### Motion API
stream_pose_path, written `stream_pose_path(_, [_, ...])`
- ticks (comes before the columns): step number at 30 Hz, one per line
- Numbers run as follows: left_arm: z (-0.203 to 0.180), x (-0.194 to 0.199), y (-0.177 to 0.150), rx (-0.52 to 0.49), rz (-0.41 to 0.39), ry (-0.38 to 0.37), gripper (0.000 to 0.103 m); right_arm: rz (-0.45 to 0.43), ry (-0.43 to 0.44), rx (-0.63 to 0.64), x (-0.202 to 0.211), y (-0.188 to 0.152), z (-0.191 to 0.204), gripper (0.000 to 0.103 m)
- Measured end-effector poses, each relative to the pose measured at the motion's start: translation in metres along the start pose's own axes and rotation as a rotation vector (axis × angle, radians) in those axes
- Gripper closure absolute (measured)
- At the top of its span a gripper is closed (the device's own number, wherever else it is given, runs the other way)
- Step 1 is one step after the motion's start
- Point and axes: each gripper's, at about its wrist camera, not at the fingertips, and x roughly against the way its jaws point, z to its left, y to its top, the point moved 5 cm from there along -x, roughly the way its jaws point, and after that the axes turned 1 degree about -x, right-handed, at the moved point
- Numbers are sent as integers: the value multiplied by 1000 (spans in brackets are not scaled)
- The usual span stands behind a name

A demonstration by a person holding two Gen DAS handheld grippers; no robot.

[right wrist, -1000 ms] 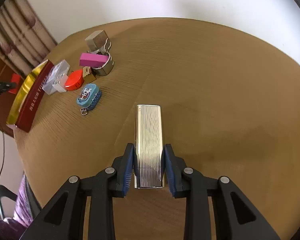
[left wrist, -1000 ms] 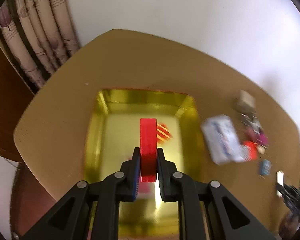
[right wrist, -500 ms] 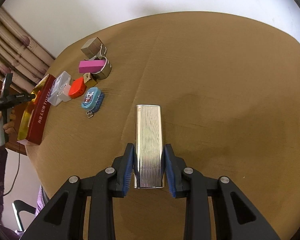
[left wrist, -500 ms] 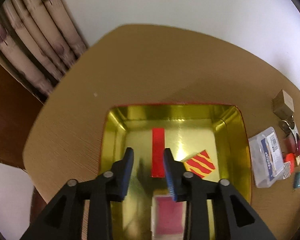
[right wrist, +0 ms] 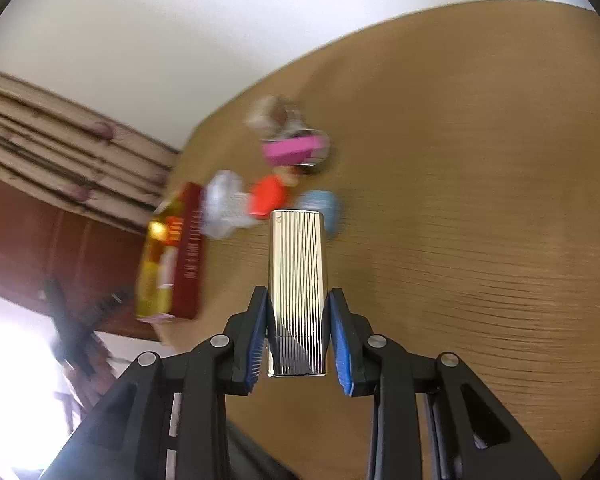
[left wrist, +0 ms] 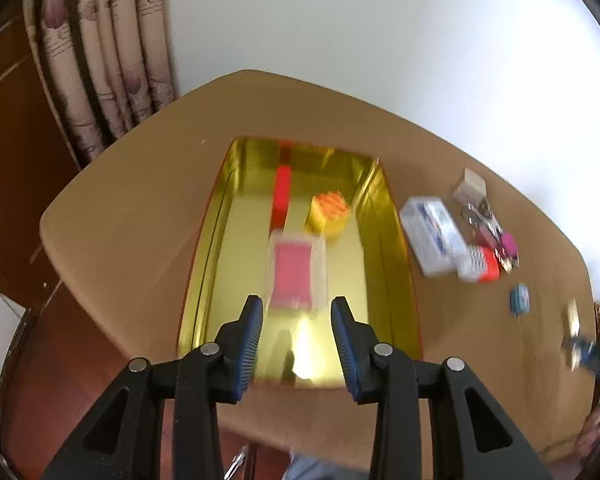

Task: Organize rigid objects
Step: 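Lower the red block into the tin with the left tool and open it, then lower the silver bar into the tin with the right tool and release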

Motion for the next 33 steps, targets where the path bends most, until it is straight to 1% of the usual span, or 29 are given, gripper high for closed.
stream_pose_path(1, [5,5,-11,5,-7,14,67,3,32,14,-5,4,19,76])
stream_pose_path(3, [7,13,-24,11,-19,38,67,16,66,66,-19,14,58,76])
stream_pose_path(5, [17,15,-33,20,-22,73,67,36,100,107,-37,22,92,76])
stream_pose_path(6, [22,15,-35,25,-26,84,67,56,119,139,-52,27,116,76])
stream_pose_path(8, [34,14,-37,36,-42,110,67,84,114,209,-82,34,155,76])
stream_pose_path(9, [38,15,-39,44,-50,126,67,109,115,241,-105,39,179,76])
stream_pose_path(11, [48,14,-40,65,-64,139,67,142,111,276,-136,45,205,76])
stream_pose_path(12, [51,14,-41,77,-68,137,67,161,87,301,-161,50,222,76])
stream_pose_path(15, [60,11,-42,97,-69,126,67,220,82,272,-212,57,243,76])
stream_pose_path(17, [62,8,-43,95,-73,132,67,240,61,245,-240,60,251,76])
stream_pose_path(19, [58,7,-42,69,-80,132,67,253,32,223,-266,62,258,76])
stream_pose_path(21, [54,7,-41,41,-85,138,67,253,-20,235,-285,62,261,76])
stream_pose_path(23, [52,7,-42,30,-86,122,67,251,-66,241,-301,62,264,75])
stream_pose_path(25, [52,7,-42,27,-80,112,67,243,-92,246,-309,63,266,75])
stream_pose_path(29, [60,6,-41,61,-72,91,67,226,-121,244,-316,67,262,73])
stream_pose_path(32, [62,6,-40,76,-72,90,66,205,-112,247,-305,66,257,72])
stream_pose_path(33, [62,6,-40,77,-73,91,66,182,-118,262,-297,66,257,71])
